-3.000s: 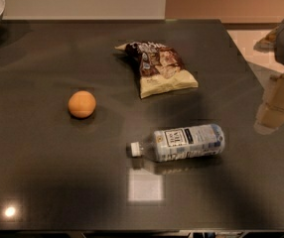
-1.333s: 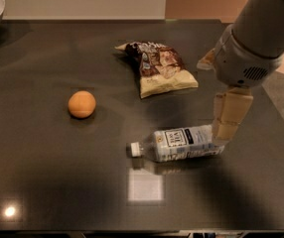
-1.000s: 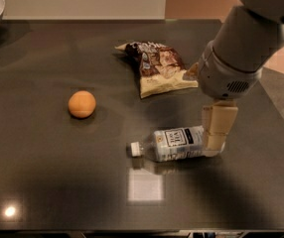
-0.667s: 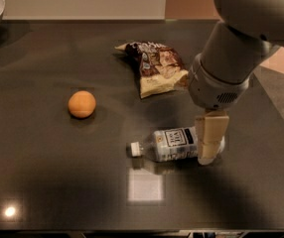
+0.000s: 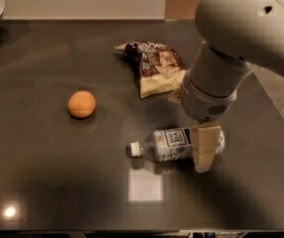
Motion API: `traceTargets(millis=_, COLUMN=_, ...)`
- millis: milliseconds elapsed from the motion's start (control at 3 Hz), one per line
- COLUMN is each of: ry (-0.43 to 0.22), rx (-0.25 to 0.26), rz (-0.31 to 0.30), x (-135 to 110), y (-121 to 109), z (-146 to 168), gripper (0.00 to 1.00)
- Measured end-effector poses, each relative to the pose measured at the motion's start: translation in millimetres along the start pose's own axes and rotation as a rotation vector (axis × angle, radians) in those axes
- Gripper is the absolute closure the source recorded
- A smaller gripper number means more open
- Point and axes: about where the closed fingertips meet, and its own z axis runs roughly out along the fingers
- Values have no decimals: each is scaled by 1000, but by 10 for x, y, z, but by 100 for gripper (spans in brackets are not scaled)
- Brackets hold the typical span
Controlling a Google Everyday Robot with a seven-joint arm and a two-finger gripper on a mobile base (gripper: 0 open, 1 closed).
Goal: Move blue plastic bottle near orange
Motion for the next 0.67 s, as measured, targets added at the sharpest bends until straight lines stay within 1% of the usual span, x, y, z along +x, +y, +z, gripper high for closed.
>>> traceTargets(millis=333, ry=13, rx=-17, rz=-5, x=36, y=14, z=110, gripper=18)
traceTargets(millis=667, ry=22, rx=-36, rz=2, x=68, y=23, z=171, gripper=41)
